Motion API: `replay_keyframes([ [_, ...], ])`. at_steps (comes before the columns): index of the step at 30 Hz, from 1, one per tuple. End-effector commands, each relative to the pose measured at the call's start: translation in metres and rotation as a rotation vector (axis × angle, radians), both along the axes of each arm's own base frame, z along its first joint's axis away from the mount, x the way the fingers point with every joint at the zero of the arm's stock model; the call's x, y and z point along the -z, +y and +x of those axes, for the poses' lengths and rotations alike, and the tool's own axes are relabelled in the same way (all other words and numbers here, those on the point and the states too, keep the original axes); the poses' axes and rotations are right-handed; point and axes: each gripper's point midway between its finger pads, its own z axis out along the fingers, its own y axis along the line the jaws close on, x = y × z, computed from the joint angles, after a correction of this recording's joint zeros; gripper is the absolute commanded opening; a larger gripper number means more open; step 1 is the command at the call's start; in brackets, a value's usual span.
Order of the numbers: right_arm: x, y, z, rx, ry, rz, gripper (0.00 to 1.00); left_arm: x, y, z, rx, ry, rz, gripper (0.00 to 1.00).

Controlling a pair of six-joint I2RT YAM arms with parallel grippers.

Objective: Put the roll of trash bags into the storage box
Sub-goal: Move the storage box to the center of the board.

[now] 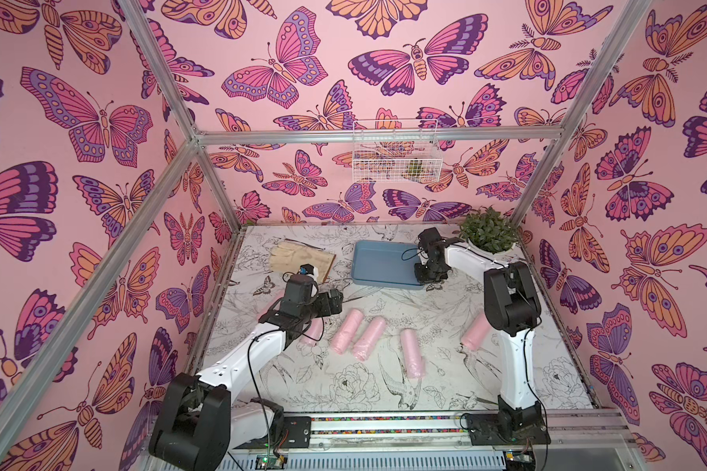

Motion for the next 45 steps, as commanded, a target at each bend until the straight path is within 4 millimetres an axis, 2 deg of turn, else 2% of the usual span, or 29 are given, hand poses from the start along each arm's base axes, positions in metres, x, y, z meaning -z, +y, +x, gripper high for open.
replay_keyframes([
  [1,-0.006,-0.007,-0.022,-0.040,0.030,-0.040,0.23,0.008,0.003,-0.005,-0.014,0.023,0.009,0.97],
  [7,-0.008,-0.009,-0.042,-0.084,0.044,-0.072,0.17,0.009,0.002,-0.006,-0.013,0.025,0.010,0.97],
  [15,-0.006,-0.002,-0.068,-0.107,0.088,-0.063,0.16,0.010,0.003,-0.006,-0.017,0.029,0.011,0.97],
  [26,-0.009,-0.001,-0.083,-0.099,0.121,-0.060,0.16,0.012,0.002,-0.006,-0.017,0.038,0.013,0.98],
  [29,-0.011,-0.003,-0.085,-0.093,0.118,-0.066,0.21,0.013,0.001,-0.005,-0.016,0.042,0.012,0.98],
  [33,-0.022,-0.007,-0.085,-0.067,0.094,-0.067,0.31,0.013,0.001,-0.005,-0.013,0.041,0.013,0.98],
  [38,-0.042,-0.017,-0.088,-0.007,0.061,-0.076,0.64,0.012,0.003,-0.002,0.003,0.022,0.051,1.00],
  [40,-0.053,-0.028,-0.092,0.026,0.040,-0.102,0.74,0.009,0.002,0.001,0.012,0.012,0.061,1.00],
  [41,-0.060,-0.037,-0.094,0.057,0.022,-0.124,0.85,0.008,0.001,0.002,0.016,0.007,0.061,1.00],
  [43,-0.071,-0.057,-0.102,0.137,-0.001,-0.133,0.91,0.004,0.000,0.004,0.022,-0.003,0.059,1.00],
  [45,-0.083,-0.079,-0.111,0.256,-0.027,-0.091,0.93,0.001,-0.001,0.005,0.031,-0.009,0.058,1.00],
])
